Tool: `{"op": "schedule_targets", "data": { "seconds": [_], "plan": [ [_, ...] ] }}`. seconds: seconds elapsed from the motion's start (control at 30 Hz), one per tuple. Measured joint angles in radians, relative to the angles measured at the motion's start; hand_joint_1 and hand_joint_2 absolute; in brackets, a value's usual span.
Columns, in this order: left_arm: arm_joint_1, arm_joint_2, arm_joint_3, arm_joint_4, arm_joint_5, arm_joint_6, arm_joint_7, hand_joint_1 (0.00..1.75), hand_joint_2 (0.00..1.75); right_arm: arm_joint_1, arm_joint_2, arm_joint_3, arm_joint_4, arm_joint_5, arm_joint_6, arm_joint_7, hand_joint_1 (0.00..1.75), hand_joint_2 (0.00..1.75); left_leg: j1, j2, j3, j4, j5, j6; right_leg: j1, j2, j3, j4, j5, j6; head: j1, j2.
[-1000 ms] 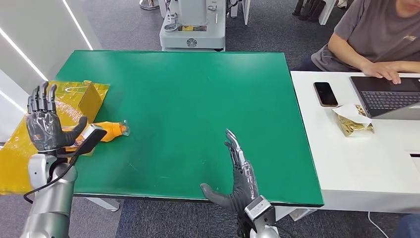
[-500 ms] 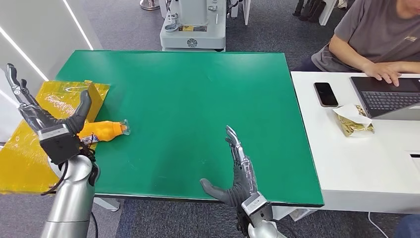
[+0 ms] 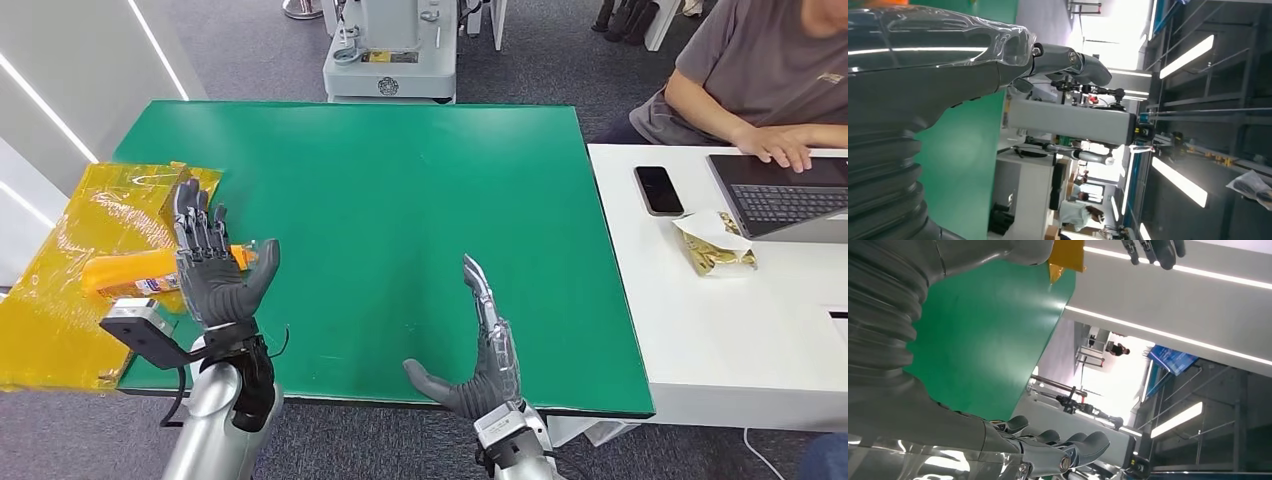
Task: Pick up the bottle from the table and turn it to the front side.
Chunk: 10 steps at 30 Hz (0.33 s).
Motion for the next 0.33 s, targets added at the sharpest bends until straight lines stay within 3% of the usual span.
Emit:
{"op": "schedule_targets", "data": {
  "seconds": [0.17,0.33],
  "plan": [
    [0.042,-0.009,-0.006,0.003,-0.054,0.04,0.0,0.0,1.75,0.029,0.001,-0.007,-0.01,0.001,-0.008,0.008,0.0,1.75,0.0,0.0,0.0,0.0,0.0,0.0,0.0,0.0,0.0,0.0,0.0,0.0,0.0,0.0],
    [0.074,-0.01,-0.006,-0.001,-0.097,0.023,0.0,0.0,1.75,0.059,0.001,-0.022,-0.03,0.019,-0.006,0.027,0.0,1.75,0.0,0.0,0.0,0.0,0.0,0.0,0.0,0.0,0.0,0.0,0.0,0.0,0.0,0.0]
  ]
}}
